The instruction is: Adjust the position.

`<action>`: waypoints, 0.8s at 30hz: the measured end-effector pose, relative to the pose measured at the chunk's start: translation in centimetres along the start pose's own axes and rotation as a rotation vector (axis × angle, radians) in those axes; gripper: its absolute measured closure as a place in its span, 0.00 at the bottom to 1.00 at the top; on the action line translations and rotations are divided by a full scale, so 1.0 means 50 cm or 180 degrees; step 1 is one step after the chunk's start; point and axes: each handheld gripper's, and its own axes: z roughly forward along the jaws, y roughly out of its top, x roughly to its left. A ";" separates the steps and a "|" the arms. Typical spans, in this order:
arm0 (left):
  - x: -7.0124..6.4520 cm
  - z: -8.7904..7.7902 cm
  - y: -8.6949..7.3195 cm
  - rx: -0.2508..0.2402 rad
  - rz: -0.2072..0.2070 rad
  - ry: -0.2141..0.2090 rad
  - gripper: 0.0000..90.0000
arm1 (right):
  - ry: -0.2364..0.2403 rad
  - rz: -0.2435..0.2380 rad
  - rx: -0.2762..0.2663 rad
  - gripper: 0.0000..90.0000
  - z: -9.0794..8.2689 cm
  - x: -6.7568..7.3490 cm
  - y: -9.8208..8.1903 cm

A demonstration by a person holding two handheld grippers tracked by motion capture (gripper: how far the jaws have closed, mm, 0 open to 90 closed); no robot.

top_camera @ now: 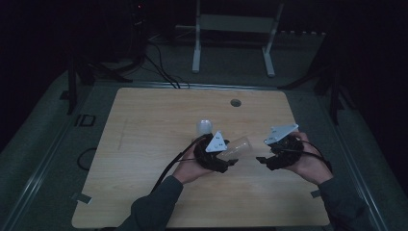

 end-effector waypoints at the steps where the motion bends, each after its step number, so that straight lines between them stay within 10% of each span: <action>1: 0.000 0.001 0.000 0.0006 0.0012 -0.0003 0.33 | 0.0001 -0.0020 0.0016 0.39 0.000 0.001 0.001; 24: -0.012 0.008 -0.001 0.0116 0.0207 -0.0062 0.33 | 0.0121 -0.0349 0.0334 0.39 0.010 0.009 0.023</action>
